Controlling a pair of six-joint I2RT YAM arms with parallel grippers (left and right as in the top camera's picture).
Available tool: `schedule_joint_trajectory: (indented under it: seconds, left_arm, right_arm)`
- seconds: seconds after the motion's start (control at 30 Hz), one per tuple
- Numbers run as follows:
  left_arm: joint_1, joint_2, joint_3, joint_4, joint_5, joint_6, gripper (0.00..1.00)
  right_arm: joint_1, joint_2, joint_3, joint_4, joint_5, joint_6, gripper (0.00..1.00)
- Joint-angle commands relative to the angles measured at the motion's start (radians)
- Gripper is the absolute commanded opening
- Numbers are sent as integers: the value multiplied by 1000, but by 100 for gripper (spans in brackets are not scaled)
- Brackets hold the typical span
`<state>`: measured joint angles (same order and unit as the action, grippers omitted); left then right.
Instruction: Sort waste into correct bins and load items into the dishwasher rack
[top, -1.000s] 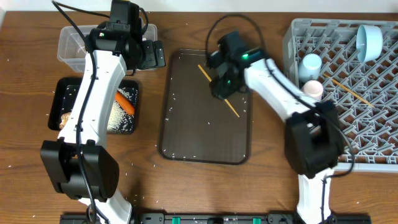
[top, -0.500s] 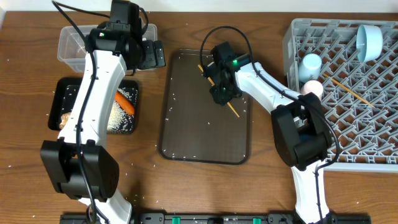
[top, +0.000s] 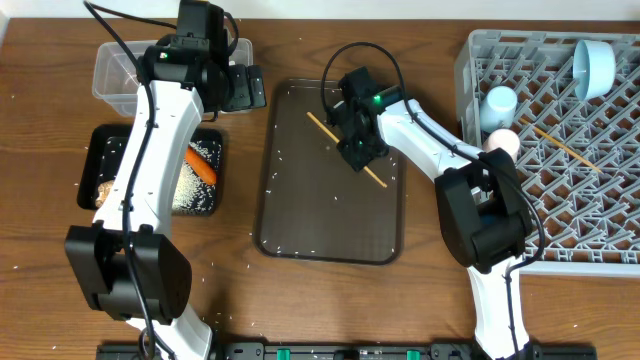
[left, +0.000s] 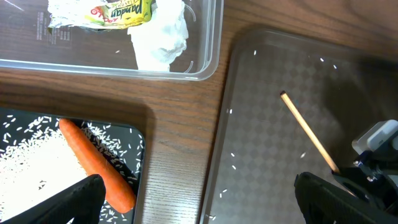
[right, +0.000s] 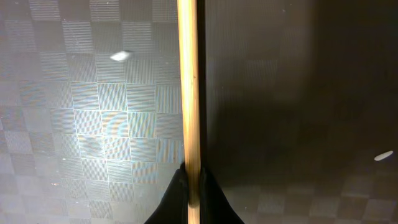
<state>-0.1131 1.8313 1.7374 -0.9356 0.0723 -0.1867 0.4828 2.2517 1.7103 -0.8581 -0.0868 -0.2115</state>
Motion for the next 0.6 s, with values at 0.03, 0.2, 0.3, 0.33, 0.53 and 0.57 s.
schedule_joint_trajectory:
  seconds: [0.03,0.2,0.3,0.33,0.53,0.57]
  left_arm:
    - [4,3,-12,-3,-1,-10,98]
    - [4,3,-12,-3,-1,-10,98]
    - [4,3,-12,-3,-1,-10,98]
    - [4,3,-12,-3,-1,-10,98]
    - [4,3,-12,-3,-1,-10,98]
    - [4,3,-12,-3,-1,-10,98]
  right_arm:
    - [8,52,5,-37,8,35,1]
    - [3,43,82,-147,-1,69,1]
    - [-11,32,189,-249,-35,69,1]
    - [-16,29,228,-279,-49,69,1]
    - [-66,-18,426,-413,-63,122,1]
    - [-80,-28,452,-430,-63,132,1]
